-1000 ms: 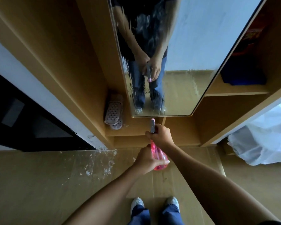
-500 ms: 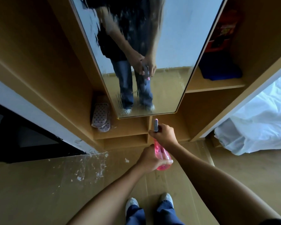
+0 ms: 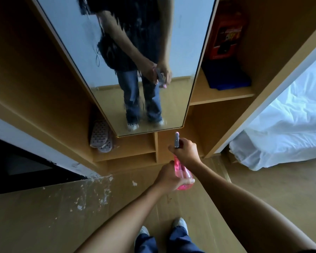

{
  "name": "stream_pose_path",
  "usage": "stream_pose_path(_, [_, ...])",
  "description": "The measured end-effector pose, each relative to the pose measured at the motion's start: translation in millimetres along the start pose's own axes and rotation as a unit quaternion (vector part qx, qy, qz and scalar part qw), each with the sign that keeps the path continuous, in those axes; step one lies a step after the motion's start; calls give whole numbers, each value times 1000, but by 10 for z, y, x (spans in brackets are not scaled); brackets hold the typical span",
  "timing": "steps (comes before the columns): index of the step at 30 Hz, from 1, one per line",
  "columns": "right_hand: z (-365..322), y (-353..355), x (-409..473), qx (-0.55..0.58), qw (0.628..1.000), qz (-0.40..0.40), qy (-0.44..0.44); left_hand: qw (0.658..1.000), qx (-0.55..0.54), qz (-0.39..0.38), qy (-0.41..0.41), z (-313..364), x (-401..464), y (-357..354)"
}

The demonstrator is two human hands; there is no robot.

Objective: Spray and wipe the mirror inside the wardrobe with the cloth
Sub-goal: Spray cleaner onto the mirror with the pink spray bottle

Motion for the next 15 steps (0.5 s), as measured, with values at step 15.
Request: stream_pose_path(15, [-143, 1147, 29, 159, 981, -47, 102, 989, -3, 77, -129, 952, 405, -159])
Point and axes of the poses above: each hand's wrist, its own x-axis towards the middle knuckle, its own y-axis out of the back of the hand, z = x × y, the point moved 3 cm from there along x, towards the middle knuckle, and after that the axes turned 4 degrees about -z, right-handed, at the moved point
